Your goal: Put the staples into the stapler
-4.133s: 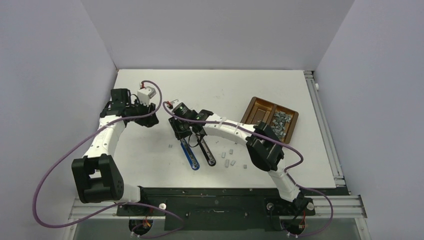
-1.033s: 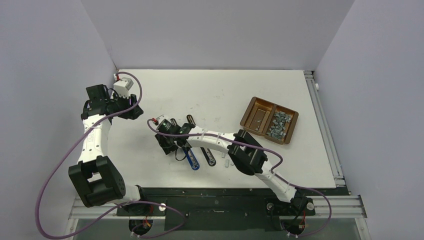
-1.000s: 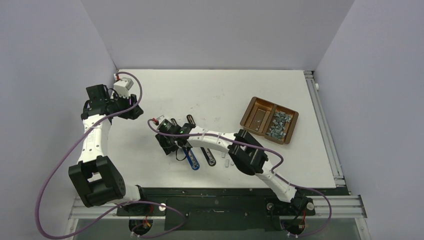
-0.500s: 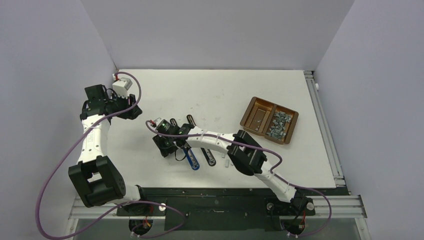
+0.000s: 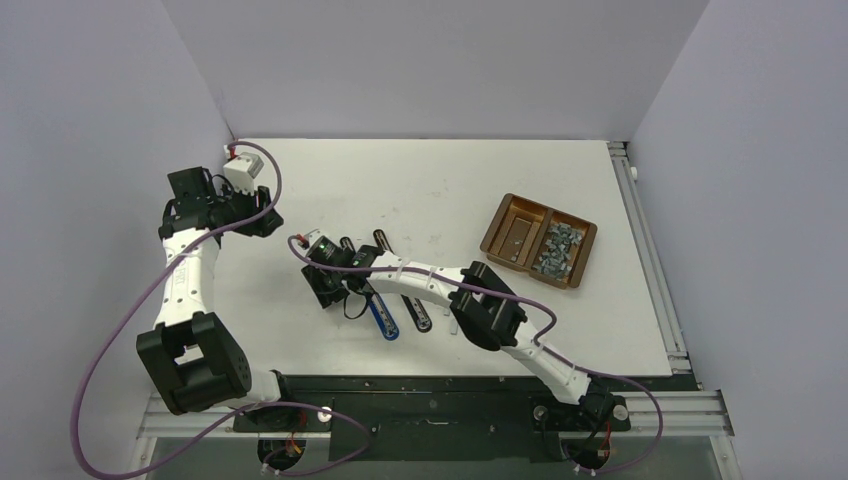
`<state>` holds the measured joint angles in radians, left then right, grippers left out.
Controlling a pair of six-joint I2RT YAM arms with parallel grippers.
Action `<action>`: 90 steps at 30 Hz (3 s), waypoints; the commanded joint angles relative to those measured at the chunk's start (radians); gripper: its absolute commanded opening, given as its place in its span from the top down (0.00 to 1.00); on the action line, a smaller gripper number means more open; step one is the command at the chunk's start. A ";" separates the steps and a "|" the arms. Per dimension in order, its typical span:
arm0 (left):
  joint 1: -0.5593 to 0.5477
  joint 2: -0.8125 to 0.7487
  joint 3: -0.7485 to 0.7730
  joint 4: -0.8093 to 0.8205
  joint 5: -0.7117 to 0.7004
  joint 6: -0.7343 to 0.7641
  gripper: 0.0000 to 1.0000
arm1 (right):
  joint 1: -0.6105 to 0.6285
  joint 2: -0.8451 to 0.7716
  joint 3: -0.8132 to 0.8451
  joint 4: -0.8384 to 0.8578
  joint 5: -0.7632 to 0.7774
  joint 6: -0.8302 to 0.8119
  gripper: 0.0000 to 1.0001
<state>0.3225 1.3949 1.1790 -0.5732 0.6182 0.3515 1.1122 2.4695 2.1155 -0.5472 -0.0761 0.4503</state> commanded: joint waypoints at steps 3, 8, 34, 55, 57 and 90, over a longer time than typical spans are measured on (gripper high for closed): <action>0.009 -0.023 0.049 0.032 0.019 0.008 0.55 | -0.011 0.028 0.043 -0.025 0.100 0.006 0.57; 0.010 -0.023 0.050 0.035 0.013 0.009 0.55 | -0.017 0.029 0.031 0.004 0.084 0.009 0.57; 0.014 -0.028 0.069 0.031 0.018 0.005 0.55 | 0.045 -0.002 -0.047 0.013 0.209 -0.136 0.78; 0.011 -0.069 0.110 -0.020 0.205 0.029 0.50 | -0.083 -0.372 -0.253 0.063 0.003 -0.016 0.85; 0.003 -0.097 0.106 -0.031 0.295 0.054 0.46 | -0.130 -0.445 -0.327 0.097 -0.083 0.028 0.85; -0.882 -0.379 -0.211 0.616 -0.180 0.197 0.29 | -0.620 -1.014 -1.176 1.332 -0.845 1.171 0.80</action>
<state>-0.5388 0.9699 0.9554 -0.1413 0.5201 0.6315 0.5106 1.5112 0.9459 0.6216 -0.8883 1.5204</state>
